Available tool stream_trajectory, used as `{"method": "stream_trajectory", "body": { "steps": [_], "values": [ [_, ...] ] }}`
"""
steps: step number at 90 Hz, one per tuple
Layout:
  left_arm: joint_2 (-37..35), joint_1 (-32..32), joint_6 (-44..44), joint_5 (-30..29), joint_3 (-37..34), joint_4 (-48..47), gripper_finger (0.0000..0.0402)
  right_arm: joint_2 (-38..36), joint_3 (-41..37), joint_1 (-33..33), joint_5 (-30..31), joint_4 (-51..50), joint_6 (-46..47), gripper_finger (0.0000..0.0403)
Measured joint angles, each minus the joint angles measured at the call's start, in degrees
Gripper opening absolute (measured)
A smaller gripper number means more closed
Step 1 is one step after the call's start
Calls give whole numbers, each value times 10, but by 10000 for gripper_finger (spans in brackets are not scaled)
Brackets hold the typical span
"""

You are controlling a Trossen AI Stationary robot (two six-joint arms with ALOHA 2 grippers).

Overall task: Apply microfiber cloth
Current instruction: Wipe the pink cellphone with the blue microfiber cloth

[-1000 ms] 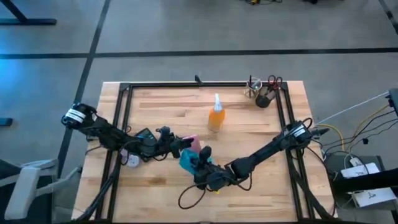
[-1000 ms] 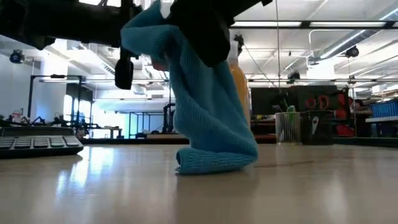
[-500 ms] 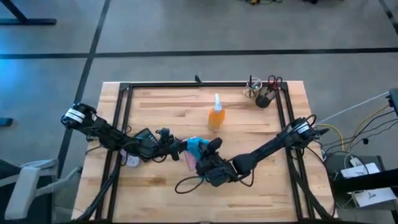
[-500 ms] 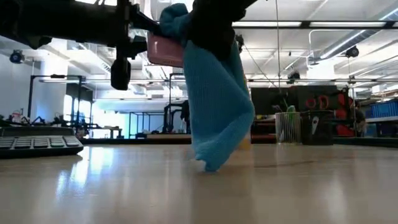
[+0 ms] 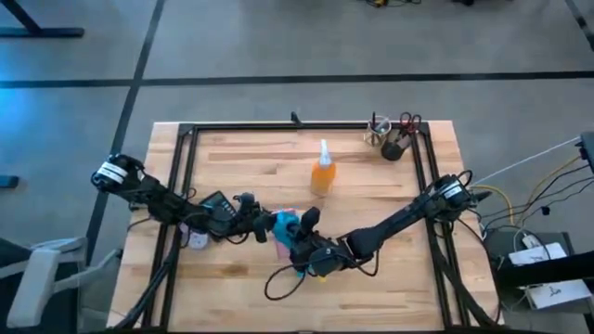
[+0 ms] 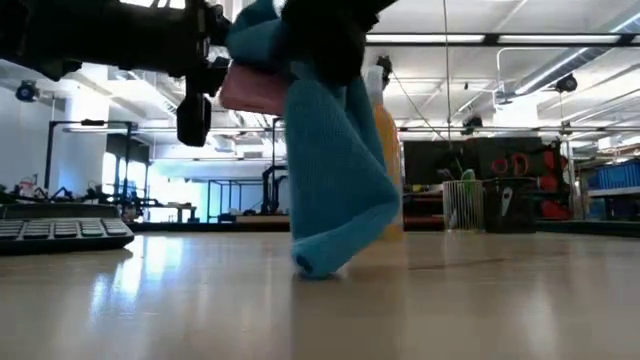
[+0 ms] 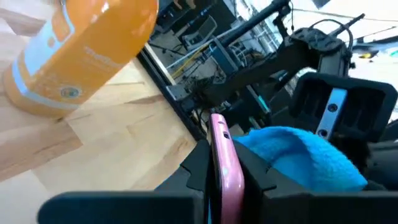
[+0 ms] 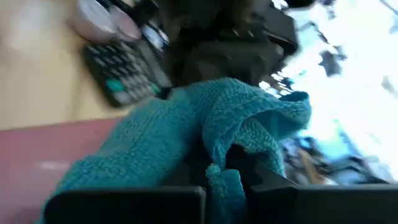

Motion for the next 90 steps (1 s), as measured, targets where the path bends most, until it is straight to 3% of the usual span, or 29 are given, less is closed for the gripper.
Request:
{"method": "stream_trajectory", "body": {
  "steps": [15,31,53,67,79,90],
  "values": [
    [0,-20,-2,3,-1,-6,21,-35,0,2,16,-77,14,0],
    [-1,-43,37,49,-2,-5,21,-65,-2,-1,30,-138,56,0],
    [1,-47,89,32,-2,-13,21,-80,-2,2,-170,-90,108,0],
    [1,-46,126,32,4,-16,21,-75,-1,-13,-204,-59,128,0],
    [1,-46,167,34,14,-29,21,-75,-1,-32,-292,-33,164,0],
    [2,-45,211,-11,22,-31,21,-76,-1,-41,-296,-23,215,0]
  ]
}}
